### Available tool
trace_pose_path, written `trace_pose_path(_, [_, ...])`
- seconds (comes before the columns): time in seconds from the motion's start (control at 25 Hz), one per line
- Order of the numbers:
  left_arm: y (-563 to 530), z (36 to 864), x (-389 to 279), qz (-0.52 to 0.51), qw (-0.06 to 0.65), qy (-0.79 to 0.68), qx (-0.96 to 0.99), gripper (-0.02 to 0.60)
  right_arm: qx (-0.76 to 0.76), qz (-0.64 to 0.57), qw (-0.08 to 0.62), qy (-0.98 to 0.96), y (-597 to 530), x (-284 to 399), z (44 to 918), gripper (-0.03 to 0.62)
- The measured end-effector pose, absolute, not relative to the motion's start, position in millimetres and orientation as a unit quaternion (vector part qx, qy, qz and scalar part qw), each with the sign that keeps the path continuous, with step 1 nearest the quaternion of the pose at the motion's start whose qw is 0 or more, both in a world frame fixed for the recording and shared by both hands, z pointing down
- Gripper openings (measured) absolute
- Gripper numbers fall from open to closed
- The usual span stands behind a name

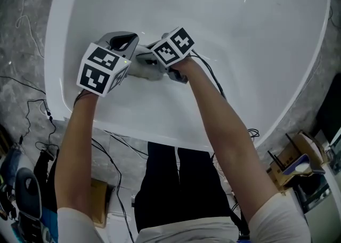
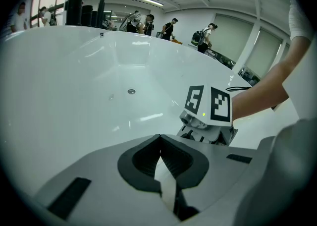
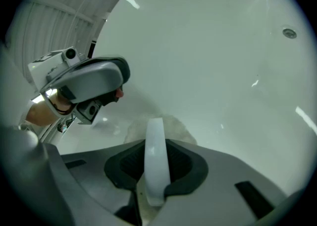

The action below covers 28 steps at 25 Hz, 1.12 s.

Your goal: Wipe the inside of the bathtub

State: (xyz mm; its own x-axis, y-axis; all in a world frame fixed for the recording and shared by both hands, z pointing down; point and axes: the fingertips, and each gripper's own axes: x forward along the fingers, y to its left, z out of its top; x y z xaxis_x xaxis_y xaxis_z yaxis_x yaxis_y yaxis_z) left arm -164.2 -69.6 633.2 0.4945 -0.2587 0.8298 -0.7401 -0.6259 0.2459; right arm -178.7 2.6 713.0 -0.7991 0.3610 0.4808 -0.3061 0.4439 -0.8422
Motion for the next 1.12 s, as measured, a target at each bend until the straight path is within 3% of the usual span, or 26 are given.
trace_pose_path(0.6, [-39.4,613.2,-107.0,0.384,0.307,-0.282,0.824,0.009,0.063,0.567,0.385,-0.725,40.8,-9.3,728.3,0.094])
trace_pose_path(1.12, [-5.1,584.2,-77.4,0.39,0.311,-0.276,0.822,0.009,0.134,0.577,0.432,-0.68,72.8,89.1,709.7,0.094])
